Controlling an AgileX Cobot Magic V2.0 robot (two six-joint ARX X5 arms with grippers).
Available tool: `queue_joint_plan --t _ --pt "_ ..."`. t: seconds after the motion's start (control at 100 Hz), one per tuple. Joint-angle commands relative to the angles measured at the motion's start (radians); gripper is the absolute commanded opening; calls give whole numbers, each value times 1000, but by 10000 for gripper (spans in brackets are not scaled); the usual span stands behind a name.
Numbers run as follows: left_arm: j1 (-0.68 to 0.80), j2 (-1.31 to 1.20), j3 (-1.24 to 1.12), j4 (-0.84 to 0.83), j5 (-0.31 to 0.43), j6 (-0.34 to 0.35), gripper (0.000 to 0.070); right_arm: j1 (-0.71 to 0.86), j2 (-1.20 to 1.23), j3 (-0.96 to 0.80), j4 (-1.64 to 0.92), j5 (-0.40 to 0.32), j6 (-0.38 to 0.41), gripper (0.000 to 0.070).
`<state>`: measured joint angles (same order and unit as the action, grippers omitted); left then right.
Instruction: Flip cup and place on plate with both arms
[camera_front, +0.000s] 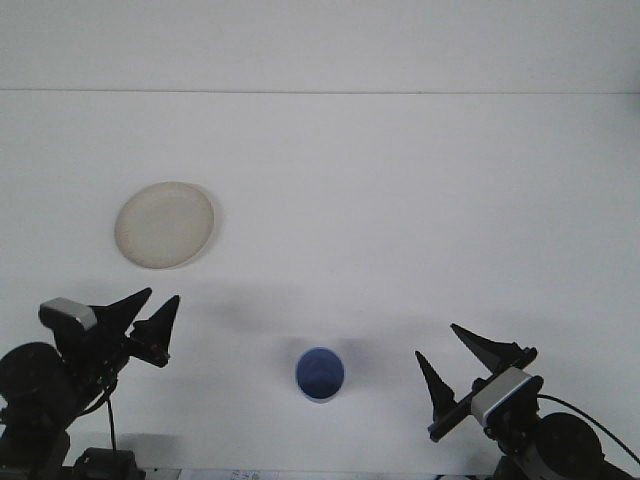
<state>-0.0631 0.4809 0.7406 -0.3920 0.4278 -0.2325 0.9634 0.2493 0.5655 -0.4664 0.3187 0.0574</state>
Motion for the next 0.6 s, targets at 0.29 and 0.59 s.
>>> queue_joint_plan --t 0.29,0.59 --pt "-318 423 347 -284 146 123 389 13 0 4 -2 6 -6 456" --pt "-626 731 466 -338 -101 132 395 13 0 4 -2 26 -6 456"
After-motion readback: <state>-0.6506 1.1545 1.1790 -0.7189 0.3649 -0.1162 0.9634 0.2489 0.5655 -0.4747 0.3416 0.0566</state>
